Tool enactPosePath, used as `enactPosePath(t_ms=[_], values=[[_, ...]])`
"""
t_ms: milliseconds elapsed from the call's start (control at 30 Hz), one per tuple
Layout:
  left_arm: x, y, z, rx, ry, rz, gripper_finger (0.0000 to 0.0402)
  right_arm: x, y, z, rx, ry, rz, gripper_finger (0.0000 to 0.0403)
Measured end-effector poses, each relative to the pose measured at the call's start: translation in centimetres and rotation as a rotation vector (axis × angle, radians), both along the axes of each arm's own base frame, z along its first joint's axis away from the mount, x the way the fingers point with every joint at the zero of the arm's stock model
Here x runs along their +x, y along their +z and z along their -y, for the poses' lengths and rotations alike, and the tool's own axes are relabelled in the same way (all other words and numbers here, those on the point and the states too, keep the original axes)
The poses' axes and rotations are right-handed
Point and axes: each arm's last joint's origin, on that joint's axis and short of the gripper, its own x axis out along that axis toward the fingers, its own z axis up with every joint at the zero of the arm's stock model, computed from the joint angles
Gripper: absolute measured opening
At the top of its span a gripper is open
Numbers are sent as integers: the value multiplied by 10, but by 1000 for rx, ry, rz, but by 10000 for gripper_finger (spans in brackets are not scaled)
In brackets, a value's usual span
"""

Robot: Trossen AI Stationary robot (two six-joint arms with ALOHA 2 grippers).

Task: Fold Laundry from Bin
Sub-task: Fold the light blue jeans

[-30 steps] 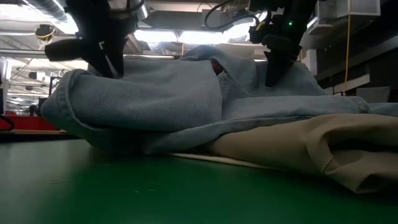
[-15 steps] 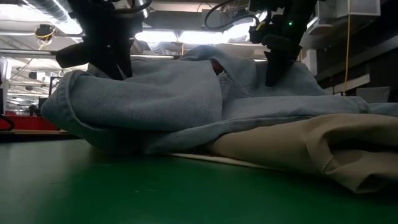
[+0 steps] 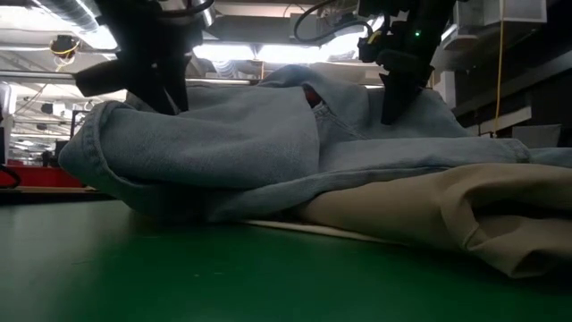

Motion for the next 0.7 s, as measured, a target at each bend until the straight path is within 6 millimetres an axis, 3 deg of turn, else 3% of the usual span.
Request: enactPosePath(t_ms=[333, 500, 700], values=[[-9, -21, 9, 24, -129, -113, 134, 0, 0, 0, 6, 2, 1, 133], [-9, -27, 12, 172, -119, -45, 134, 0, 0, 0, 6, 2, 1, 133], [-7, -32, 10, 182, -102, 6, 134, 0, 0, 0, 6, 3, 1, 133]])
